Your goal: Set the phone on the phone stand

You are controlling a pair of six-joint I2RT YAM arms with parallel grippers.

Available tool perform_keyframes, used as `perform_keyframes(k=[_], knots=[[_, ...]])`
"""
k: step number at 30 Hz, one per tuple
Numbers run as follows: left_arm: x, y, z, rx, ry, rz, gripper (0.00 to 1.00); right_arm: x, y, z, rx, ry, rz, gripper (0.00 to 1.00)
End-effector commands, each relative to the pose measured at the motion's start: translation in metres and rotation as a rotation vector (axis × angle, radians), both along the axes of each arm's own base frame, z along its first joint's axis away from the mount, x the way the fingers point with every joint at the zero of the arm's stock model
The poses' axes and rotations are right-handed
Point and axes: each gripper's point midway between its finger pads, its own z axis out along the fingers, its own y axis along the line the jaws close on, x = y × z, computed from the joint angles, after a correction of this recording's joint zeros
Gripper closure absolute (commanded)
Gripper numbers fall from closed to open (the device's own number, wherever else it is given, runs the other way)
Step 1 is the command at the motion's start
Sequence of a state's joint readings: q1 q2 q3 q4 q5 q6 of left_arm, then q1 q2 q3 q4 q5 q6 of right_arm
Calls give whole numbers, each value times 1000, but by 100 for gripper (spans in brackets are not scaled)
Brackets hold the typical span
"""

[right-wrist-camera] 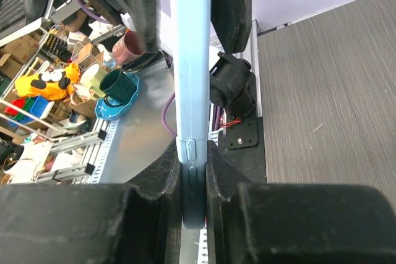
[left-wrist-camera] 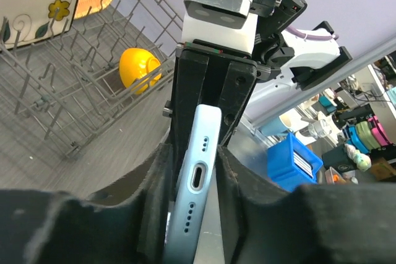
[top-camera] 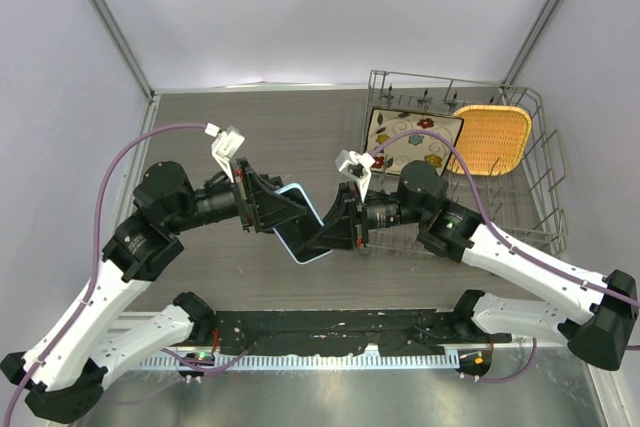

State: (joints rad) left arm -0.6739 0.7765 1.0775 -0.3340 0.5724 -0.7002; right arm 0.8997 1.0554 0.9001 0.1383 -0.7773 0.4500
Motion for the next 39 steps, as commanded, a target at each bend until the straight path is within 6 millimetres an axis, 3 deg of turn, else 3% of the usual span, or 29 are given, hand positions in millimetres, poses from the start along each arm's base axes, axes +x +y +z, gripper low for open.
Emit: perform_keyframes(k=[1,2,5,11,23,28,29,30,33,34,36,37,38,39], knots=[[-21,3,26,-55,-76,-88,69,-3,-6,47,130,-126,-9,99],[-23,3,25,-49,-75,-102,75,-3,-7,48,134,-125,-11,99],[-38,2,21,-42,-106,-188,76,-6,-6,51,145,-120,7,99],[-47,4,21,-57,-133,-232,59,-11,-5,53,151,-93,51,99],[-46,0,20,-53,-128,-252,66,-11,-1,56,148,-65,69,99],[-45,0,22,-49,-126,-253,77,-9,2,55,139,-61,67,99],[-45,0,22,-49,-126,-253,82,-7,3,54,136,-65,65,99],[-44,-1,21,-42,-124,-254,97,-5,5,55,135,-67,58,99],[-36,4,18,-10,-130,-184,100,2,6,50,99,-68,19,99],[-25,7,18,-1,-136,-107,100,9,7,48,86,-68,-20,99],[-16,18,15,42,-154,-8,100,18,7,41,42,-77,-74,82],[-1,26,14,66,-159,94,100,27,7,39,30,-79,-126,73],[2,33,10,99,-149,137,100,32,6,35,13,-80,-154,56],[8,39,9,117,-152,190,100,35,4,34,0,-92,-177,50]])
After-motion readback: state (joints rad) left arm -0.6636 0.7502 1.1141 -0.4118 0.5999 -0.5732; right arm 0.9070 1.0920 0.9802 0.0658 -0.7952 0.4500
